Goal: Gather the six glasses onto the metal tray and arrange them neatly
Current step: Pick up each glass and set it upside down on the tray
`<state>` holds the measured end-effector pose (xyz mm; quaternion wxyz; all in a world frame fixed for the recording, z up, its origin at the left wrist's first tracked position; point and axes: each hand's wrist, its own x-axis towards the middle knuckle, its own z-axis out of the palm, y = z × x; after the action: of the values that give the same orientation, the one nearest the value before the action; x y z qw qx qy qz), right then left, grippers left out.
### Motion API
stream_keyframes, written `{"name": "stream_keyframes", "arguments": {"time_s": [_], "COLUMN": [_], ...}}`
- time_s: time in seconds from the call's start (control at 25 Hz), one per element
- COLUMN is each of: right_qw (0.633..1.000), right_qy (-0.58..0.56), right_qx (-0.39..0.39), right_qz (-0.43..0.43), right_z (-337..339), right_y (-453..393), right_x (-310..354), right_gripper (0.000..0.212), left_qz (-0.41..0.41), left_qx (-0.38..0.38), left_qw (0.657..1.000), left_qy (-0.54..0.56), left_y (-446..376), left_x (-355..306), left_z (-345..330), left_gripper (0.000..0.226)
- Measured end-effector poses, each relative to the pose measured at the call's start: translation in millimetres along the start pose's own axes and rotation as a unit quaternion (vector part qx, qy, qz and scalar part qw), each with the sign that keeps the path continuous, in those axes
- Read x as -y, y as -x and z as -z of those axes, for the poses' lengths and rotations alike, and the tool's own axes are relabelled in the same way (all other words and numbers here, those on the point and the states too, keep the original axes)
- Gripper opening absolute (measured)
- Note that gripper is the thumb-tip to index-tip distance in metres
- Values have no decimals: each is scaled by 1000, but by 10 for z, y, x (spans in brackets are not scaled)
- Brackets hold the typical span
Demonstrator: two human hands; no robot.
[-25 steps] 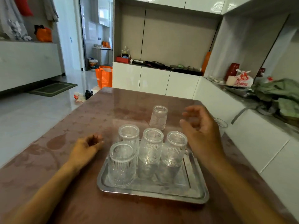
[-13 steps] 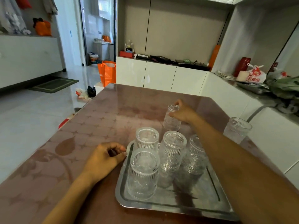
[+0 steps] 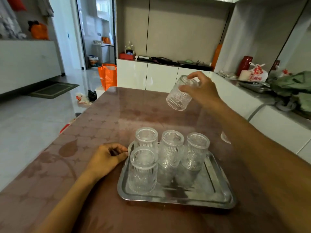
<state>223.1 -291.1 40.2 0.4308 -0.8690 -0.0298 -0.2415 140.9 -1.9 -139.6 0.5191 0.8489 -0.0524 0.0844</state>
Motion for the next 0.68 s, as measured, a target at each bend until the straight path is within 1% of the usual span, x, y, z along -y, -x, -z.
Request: {"name": "stream_keyframes", "arguments": {"time_s": [0.12,0.2,0.28,0.32,0.4,0.48,0.56,0.64,0.68], "right_qw": [991,985,988,991,997,999,998,996,995], "right_qy": [-121,-161,-140,-121,-76,-23,0,1,7], "right_qx": [-14,5,26,31,29,29,44,75,85], "right_qz": [52,69,56,40,15,26,45,50,53], "right_z": [505,646,589,510,306,140,21,-85,-124], "right_y": [763,1413,1903,2061,2209,2249,2283,2315,2316], "right_x": [226,222,97,24,-102,-188,-252,-307,-326], "right_gripper": [41,37,35,33,32,34,37,40,40], "left_qz": [-7,-18,-35,-41,-37,-35,-49,-53,-51], "left_qx": [-4,-8,-11,-10,-1,3,-42,-90,-101], "left_qw": [1000,999,998,998,998,997,995,992,991], "left_qy": [-26,-49,-47,-43,-49,-72,-81,-74,-71], "left_y": [18,103,215,255,283,338,439,530,542], "left_x": [-34,-93,-146,-172,-241,-316,-330,-300,-286], "left_z": [-4,-35,-79,-94,-81,-85,-134,-167,-168], "left_gripper": [4,12,22,21,19,28,39,28,21]}}
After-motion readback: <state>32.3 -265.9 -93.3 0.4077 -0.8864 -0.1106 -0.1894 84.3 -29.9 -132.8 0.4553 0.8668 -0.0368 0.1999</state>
